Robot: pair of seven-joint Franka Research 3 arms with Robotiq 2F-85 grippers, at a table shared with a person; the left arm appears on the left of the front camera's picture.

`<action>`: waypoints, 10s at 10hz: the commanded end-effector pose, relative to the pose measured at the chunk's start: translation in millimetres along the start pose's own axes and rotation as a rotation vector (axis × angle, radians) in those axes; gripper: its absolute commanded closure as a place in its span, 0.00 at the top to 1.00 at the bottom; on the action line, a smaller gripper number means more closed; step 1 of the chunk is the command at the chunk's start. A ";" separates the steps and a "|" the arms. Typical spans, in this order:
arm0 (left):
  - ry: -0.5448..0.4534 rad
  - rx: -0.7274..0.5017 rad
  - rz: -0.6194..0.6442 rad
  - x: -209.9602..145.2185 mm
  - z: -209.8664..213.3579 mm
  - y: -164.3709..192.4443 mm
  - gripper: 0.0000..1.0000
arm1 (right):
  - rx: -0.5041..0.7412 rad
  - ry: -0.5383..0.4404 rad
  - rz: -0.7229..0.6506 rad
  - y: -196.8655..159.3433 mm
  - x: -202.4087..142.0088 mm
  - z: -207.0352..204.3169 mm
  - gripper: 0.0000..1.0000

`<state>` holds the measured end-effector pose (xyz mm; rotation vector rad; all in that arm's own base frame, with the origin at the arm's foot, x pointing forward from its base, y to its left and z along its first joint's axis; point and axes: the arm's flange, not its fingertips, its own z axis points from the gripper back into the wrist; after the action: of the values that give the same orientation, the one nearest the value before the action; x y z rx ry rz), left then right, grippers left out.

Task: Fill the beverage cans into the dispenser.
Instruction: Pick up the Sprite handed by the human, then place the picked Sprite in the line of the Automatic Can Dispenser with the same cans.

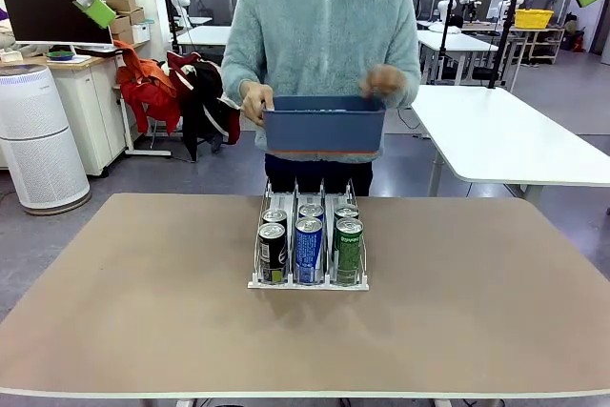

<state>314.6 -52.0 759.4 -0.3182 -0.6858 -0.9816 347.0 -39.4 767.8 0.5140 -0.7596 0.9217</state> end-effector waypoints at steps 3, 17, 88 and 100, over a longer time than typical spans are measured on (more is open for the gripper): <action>0.009 0.004 -0.003 -0.8 -0.1 0.2 1.00 | 0.002 0.006 0.002 0.7 -0.2 -0.1 1.00; 0.009 0.004 -0.003 -0.8 -0.1 0.2 1.00 | 0.002 0.006 0.002 0.7 -0.2 -0.1 1.00; 0.009 0.004 -0.003 -0.8 -0.1 0.2 1.00 | 0.016 0.074 -0.156 -102.2 23.8 -168.2 0.00; 0.009 0.004 -0.003 -0.8 -0.1 0.2 1.00 | 0.003 0.091 -0.110 -104.8 21.7 -167.4 0.00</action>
<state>314.5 -52.2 759.8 -0.3176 -0.6862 -0.9820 505.3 32.0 668.1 0.5105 -0.6350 0.8336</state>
